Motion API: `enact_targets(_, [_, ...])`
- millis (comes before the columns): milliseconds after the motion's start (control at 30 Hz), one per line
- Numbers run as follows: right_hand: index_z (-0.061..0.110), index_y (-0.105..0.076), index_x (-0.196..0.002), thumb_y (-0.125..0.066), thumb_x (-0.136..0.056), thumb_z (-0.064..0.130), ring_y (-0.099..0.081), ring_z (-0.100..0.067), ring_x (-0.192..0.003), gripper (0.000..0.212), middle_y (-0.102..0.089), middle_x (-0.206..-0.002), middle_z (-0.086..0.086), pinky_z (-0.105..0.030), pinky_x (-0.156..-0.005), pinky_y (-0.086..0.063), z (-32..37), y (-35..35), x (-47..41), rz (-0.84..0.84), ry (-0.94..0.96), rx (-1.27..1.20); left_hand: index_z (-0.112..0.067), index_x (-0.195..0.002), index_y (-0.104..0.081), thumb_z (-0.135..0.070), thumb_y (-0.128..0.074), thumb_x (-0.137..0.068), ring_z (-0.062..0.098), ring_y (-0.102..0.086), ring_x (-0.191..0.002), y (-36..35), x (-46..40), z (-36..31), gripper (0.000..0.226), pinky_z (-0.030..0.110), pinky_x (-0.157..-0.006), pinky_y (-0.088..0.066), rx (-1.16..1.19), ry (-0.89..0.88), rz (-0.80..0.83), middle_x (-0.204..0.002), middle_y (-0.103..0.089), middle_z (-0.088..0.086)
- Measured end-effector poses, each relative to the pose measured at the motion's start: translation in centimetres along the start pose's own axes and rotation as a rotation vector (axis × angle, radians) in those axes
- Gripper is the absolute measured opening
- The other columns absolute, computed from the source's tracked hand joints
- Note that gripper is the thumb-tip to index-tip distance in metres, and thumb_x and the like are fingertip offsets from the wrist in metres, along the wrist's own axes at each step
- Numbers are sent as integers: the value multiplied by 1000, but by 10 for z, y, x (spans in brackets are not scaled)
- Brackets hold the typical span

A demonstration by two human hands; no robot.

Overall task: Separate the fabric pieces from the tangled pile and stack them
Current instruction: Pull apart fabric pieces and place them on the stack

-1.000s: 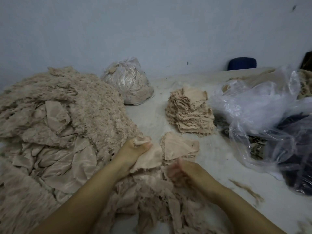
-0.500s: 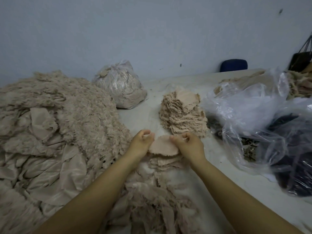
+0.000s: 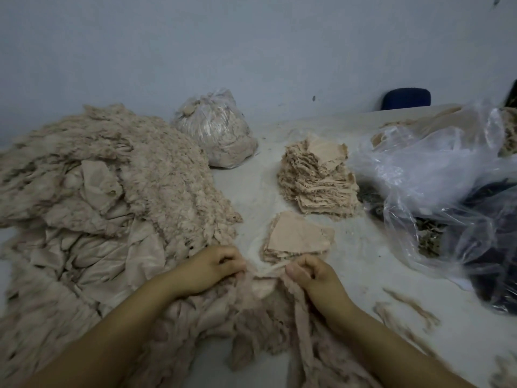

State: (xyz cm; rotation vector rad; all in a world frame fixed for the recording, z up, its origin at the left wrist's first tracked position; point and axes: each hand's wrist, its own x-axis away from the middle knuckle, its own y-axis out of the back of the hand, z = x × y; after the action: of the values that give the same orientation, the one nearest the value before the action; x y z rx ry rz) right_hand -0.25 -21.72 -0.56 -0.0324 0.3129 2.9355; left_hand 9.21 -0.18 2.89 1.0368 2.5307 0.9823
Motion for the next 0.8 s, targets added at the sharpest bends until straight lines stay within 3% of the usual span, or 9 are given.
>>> enact_targets(133, [10,-54,-68,-55,-95,12,-43,-11,-44,28,-47,-50,-2,-18,-46,-38,13,4,-1,89,-194,-316,-9,-72,-55,-19,-48,-97,7,-58,-53,3,6,-11,28,21,-60,-48,288,12,-75,-58,-63,-4])
enact_targets(233, [11,-54,-67,-51,-97,12,-44,-8,-39,30,-48,-49,-1,-20,-42,-38,25,7,-3,117,-200,-450,-29,-85,-63,-33,-65,-87,1,-60,-73,1,8,-15,5,19,-70,-47,138,11,150,-79,-65,-17])
enact_targets(300, [10,-52,-67,-45,-99,7,-46,-7,-38,33,-49,-51,-3,-19,-39,-40,30,10,-3,36,-179,-538,-46,-96,-57,-43,-75,-76,-12,-54,-89,1,14,-14,27,8,-80,-42,-60,7,327,-95,-57,-36])
enact_targets(400, [1,-56,-85,-37,-98,1,-61,-16,-46,23,-61,-58,-10,-24,-44,-53,28,19,-5,-63,-277,-943,-50,-98,-55,-41,-76,-76,-18,-50,-94,4,25,-10,33,3,-79,-37,-164,-4,329,-98,-52,-44])
enact_targets(500, [10,-43,-67,-37,-83,1,-18,-4,-35,19,-22,-48,5,-14,-29,-25,18,38,-8,-46,-298,-1141,-44,-91,-60,-28,-72,-82,-10,-57,-91,9,39,-6,22,9,-79,-43,-165,13,264,-96,-61,-31])
enact_targets(533, [12,-39,-62,-37,-84,3,-9,-4,-38,24,-17,-48,6,-14,-30,-16,15,47,-6,-32,-312,-1057,-43,-90,-61,-26,-71,-84,-5,-58,-91,10,43,-2,20,14,-80,-46,-186,23,228,-98,-63,-25])
enact_targets(600, [9,-41,-63,-40,-94,9,-13,-5,-35,31,-24,-44,4,-14,-32,-12,6,64,0,20,-320,-639,-37,-90,-63,-27,-70,-84,1,-59,-89,10,51,0,14,16,-79,-46,-204,46,194,-97,-65,-17])
enact_targets(700, [5,-59,-70,-60,-90,40,-38,-14,-46,40,-45,-52,-2,-18,-44,-28,3,62,11,214,-268,34,-21,-97,-71,-25,-74,-80,-3,-54,-89,-3,59,1,17,9,-78,-40,-287,22,262,-97,-59,-18])
enact_targets(800, [25,-65,-81,-72,-78,48,-53,-1,-72,24,-58,-77,18,-16,-66,-42,12,35,10,221,51,438,-9,-89,-74,2,-60,-78,6,-50,-100,-19,58,-1,21,7,-84,-35,-344,-43,281,-107,-55,-6])
